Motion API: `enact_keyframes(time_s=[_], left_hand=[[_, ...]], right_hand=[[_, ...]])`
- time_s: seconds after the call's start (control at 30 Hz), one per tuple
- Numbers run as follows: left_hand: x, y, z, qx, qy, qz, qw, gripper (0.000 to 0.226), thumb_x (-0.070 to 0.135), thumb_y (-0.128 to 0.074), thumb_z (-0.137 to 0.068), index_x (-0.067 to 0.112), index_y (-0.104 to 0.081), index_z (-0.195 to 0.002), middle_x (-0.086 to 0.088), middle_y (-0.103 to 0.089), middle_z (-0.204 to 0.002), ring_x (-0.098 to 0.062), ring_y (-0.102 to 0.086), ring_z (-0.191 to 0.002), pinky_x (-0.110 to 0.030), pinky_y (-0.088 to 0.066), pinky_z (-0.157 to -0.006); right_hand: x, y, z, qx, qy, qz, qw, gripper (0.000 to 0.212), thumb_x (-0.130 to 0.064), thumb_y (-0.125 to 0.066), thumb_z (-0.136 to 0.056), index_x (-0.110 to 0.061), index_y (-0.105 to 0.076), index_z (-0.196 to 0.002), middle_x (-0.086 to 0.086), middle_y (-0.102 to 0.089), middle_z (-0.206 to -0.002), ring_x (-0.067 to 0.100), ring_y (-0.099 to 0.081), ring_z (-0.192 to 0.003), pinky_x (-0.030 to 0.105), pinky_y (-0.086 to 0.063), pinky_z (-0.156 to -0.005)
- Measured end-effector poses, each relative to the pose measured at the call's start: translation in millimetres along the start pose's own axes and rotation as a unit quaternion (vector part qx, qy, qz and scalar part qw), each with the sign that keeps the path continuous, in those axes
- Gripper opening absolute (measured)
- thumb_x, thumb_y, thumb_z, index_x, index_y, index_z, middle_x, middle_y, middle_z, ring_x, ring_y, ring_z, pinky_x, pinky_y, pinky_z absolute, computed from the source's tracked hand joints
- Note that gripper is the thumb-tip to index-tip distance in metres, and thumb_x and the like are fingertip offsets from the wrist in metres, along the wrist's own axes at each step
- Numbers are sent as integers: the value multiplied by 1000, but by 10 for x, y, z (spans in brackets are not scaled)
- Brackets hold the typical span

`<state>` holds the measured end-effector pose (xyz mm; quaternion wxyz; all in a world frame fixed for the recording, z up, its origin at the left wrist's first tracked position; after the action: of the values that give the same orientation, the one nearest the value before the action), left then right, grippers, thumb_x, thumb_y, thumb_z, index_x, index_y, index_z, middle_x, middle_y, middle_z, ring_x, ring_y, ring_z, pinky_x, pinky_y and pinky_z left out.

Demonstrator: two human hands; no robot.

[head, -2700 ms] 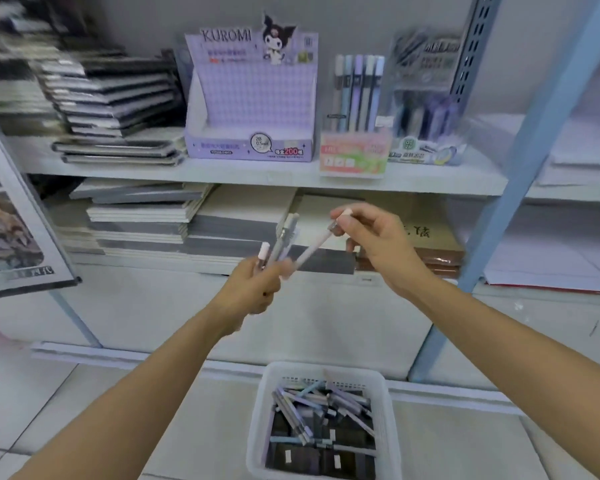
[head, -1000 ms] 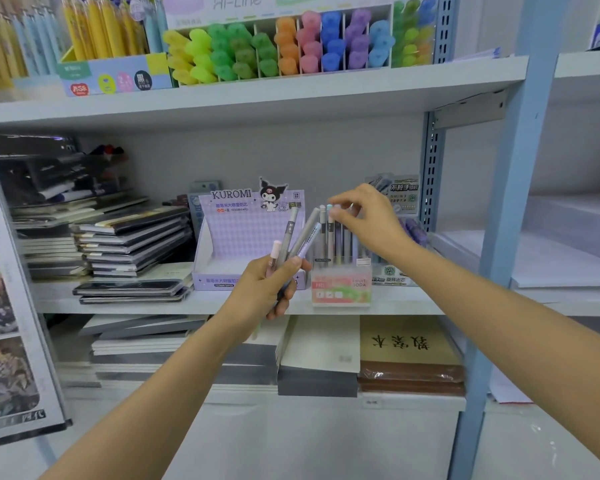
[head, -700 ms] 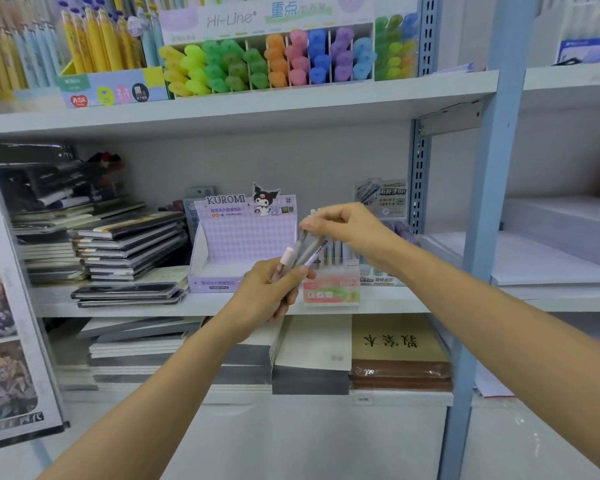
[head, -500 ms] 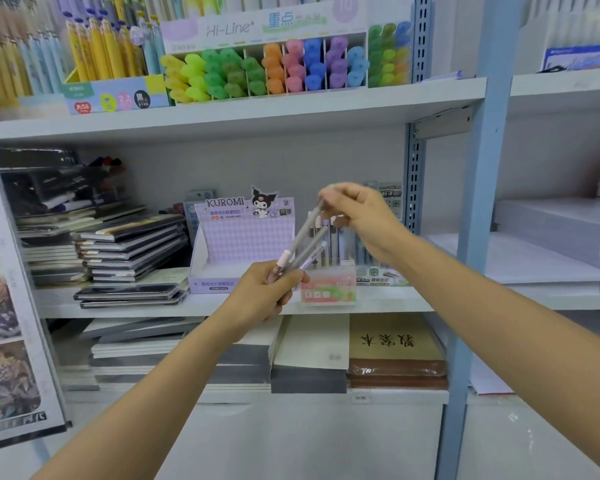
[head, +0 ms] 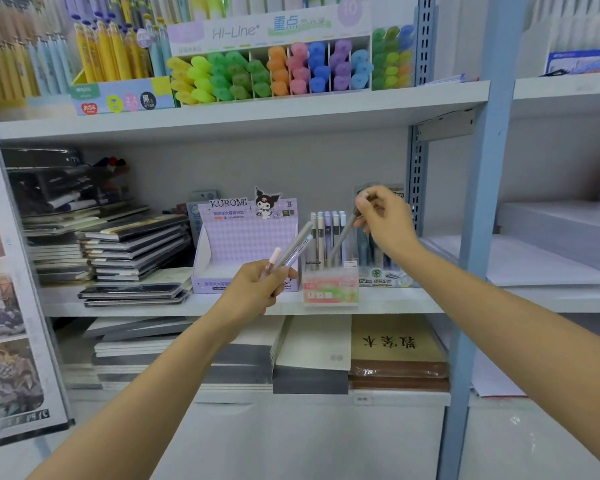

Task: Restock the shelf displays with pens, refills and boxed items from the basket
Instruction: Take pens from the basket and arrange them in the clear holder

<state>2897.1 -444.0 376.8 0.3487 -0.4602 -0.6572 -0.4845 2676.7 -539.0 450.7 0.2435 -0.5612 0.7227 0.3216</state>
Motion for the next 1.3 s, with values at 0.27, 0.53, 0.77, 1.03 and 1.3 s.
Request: enact_keyframes(time_s=[0.27, 0.53, 0.77, 1.03, 1.3], left_hand=[[-54, 1, -32, -6, -13, -37, 999, 28, 26, -43, -103, 8, -63, -97, -1, -39, -69, -11, -32, -57, -18, -33, -52], [-59, 22, -66, 6, -23, -126, 992, 23, 26, -48, -101, 17, -66, -90, 4, -45, -63, -10, -40, -55, -20, -37, -53], [-29, 93, -79, 51, -42, -251, 966, 28, 32, -51, -99, 14, -60, -80, 6, -50, -61, -15, -43, -57, -28, -38, -57], [90, 84, 0, 47, -58, -282, 957, 24, 33, -51, -100, 18, -61, -84, 1, -54, -66, -14, -42, -55, -28, -37, -55], [233, -13, 76, 48, -55, -298, 952, 28, 34, -52, -99, 29, -54, -71, 4, -57, -66, -10, -45, -55, -26, -33, -52]], right_hand=[[166, -206, 17, -49, 27, 66, 996, 13, -16, -52, -99, -5, -61, -97, 10, -68, -87, 22, -70, -76, 36, -58, -77], [76, -298, -87, -120, 73, 151, 978, 14, -17, -55, -97, -7, -65, -98, 9, -71, -86, 24, -67, -82, 41, -54, -83], [142, -303, -60, -51, 87, 119, 988, 12, -15, -66, -90, -21, -55, -91, -3, -64, -82, 13, -61, -81, 24, -48, -73], [132, -323, -1, -67, 67, 179, 979, 24, -21, -66, -91, -15, -65, -114, 8, -54, -110, 16, -50, -100, 27, -41, -88], [-409, -446, 499, -260, 66, -98, 958, 11, -15, -71, -87, -8, -68, -96, 15, -69, -74, 10, -57, -46, 13, -41, -44]])
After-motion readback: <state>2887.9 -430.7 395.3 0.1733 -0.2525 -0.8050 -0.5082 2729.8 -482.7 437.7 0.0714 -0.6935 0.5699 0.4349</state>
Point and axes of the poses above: each hand's wrist, its own z-axis away from the middle knuckle, its own y-axis out of the back of the hand, x = y × z, the point moved 6 cm from there along -z, towards the middle knuckle
